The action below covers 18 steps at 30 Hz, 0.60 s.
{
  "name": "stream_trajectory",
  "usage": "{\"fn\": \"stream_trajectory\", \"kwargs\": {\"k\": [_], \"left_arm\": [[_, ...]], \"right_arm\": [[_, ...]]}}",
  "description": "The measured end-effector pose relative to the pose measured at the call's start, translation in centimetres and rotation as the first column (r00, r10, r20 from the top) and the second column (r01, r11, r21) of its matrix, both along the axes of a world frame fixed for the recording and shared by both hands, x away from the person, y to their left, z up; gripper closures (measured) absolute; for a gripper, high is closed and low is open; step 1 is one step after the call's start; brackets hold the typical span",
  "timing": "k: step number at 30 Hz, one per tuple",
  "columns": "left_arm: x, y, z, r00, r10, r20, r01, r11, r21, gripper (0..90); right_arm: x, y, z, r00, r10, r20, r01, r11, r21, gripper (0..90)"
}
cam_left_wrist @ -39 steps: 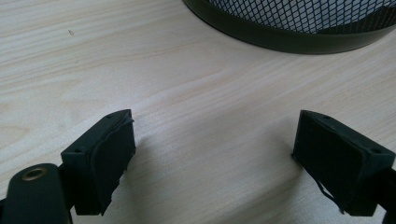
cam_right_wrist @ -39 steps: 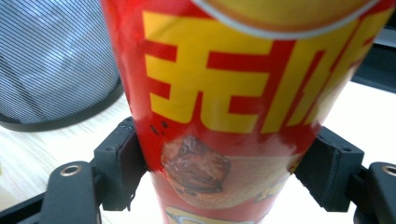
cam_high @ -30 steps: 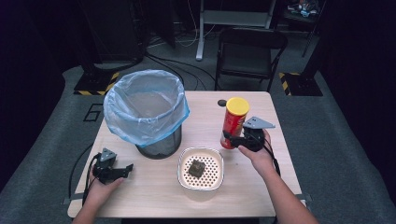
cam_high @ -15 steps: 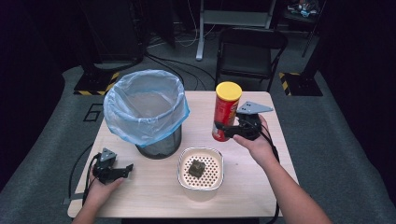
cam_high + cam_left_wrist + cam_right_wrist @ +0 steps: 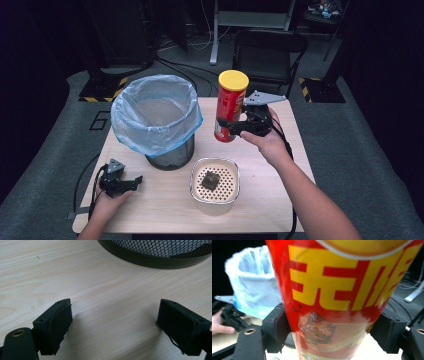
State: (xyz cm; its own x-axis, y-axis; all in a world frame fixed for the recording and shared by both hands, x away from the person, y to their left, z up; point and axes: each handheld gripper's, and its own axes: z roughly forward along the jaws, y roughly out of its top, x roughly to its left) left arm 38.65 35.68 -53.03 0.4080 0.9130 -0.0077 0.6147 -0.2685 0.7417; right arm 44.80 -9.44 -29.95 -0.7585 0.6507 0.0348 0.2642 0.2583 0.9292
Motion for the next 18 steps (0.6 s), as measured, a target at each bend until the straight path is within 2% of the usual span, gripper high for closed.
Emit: {"fn": "stream_trajectory", "kwargs": {"k": [4, 18], "left_arm": [[0.0, 0.0, 0.0, 1.0, 0.0, -0.001, 0.0, 1.0, 0.0, 12.5], [0.0, 0.0, 0.0, 1.0, -0.004, -0.002, 0.004, 1.0, 0.0, 12.5]], "right_arm": [[0.3, 1.0, 1.1, 0.9997, 0.023, 0.003, -0.023, 0.9993, -0.028, 23.9], [0.3, 3.3, 4.7, 0.9985, 0.054, 0.012, -0.053, 0.9976, -0.043, 23.9]]}}
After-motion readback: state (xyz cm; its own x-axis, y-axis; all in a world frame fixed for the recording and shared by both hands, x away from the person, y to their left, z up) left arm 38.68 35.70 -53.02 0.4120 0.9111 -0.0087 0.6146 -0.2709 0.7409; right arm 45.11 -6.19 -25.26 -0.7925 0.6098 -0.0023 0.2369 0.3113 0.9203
